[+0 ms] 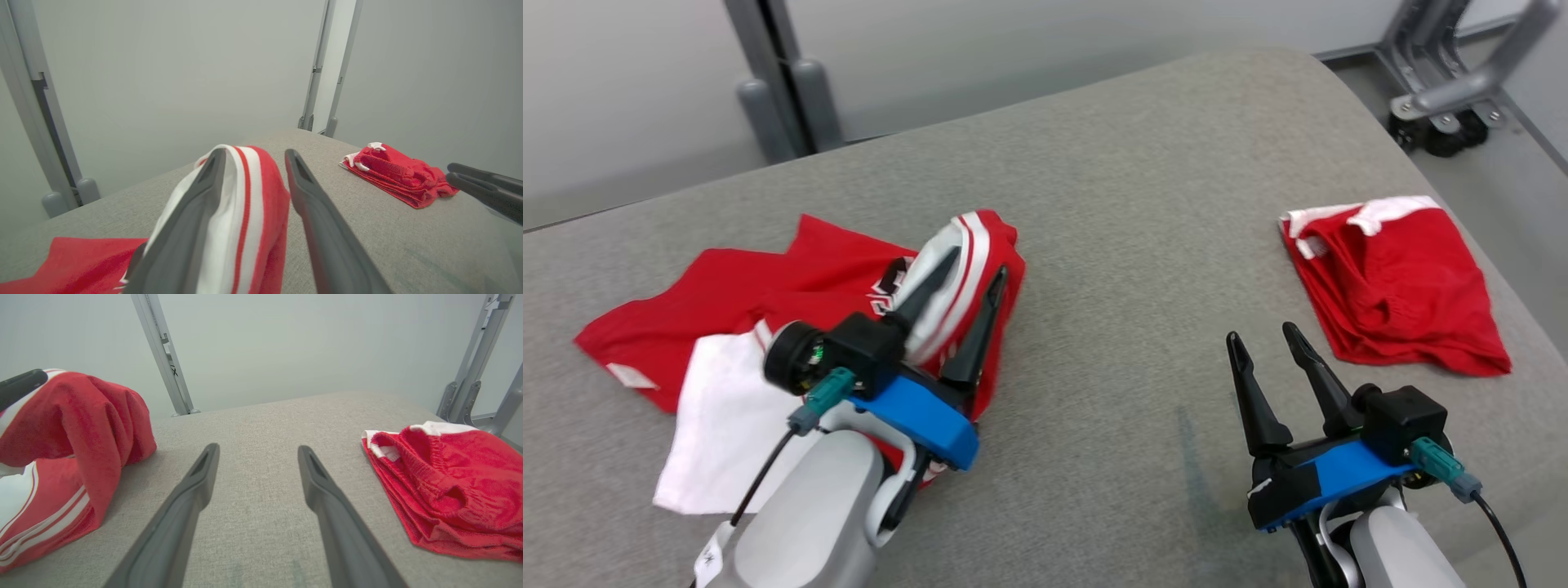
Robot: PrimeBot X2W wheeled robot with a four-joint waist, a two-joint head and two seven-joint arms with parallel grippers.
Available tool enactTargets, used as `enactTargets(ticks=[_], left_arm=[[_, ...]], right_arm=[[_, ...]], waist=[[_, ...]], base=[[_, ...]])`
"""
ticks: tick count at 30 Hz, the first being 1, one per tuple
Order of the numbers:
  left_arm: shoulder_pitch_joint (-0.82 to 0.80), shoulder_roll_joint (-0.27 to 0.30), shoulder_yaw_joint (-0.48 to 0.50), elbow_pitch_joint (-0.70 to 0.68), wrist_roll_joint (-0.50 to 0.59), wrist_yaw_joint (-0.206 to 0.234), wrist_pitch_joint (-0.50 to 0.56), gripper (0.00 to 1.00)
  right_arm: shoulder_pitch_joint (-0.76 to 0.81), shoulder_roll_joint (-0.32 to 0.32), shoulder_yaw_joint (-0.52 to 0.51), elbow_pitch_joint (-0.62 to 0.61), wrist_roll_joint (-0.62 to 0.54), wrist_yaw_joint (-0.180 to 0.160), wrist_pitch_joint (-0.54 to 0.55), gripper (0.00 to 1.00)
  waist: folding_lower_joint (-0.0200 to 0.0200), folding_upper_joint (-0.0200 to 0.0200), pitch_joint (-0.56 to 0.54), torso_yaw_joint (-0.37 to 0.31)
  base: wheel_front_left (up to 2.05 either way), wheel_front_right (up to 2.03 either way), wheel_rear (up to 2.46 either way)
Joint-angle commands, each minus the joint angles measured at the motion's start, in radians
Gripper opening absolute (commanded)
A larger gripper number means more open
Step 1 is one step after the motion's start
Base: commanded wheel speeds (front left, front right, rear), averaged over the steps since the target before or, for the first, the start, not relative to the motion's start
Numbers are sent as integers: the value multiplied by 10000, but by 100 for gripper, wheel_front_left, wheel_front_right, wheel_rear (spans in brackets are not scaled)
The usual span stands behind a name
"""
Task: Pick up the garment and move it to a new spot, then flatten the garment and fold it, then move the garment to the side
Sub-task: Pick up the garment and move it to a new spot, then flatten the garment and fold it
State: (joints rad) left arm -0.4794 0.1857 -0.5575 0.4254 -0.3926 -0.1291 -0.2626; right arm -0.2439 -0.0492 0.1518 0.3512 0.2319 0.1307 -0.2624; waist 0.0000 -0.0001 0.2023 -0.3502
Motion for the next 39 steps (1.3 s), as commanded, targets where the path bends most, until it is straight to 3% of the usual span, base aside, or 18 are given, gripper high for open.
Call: enactTargets(ticks=[1, 14, 22, 32, 39], left_arm=[[87, 56, 127, 39, 78, 43, -31, 100], [1604, -41, 2845, 457, 579, 501, -31, 100], [3140, -469, 4432, 400, 1189, 905, -31, 100], [4461, -912, 5623, -144, 1964, 714, -31, 100], [4213, -1160, 5676, -168, 2228, 403, -31, 100]], right_arm=[[17, -28, -37, -24, 76, 0, -34, 100], [-114, -29, -162, 597, -172, 0, -36, 100], [161, -31, -125, 1020, -104, 0, -36, 100], [488, -31, -196, 1207, -24, 0, -34, 100], [167, -26, 164, 1306, -352, 0, -34, 100]], waist=[[0, 1, 38, 134], [0, 1, -914, 2010], [0, 1, -1567, 2631], [0, 1, -1836, 2877], [0, 1, -1507, 3224]], base=[[0, 0, 0], [0, 0, 0], [0, 0, 0], [0, 0, 0], [0, 0, 0]])
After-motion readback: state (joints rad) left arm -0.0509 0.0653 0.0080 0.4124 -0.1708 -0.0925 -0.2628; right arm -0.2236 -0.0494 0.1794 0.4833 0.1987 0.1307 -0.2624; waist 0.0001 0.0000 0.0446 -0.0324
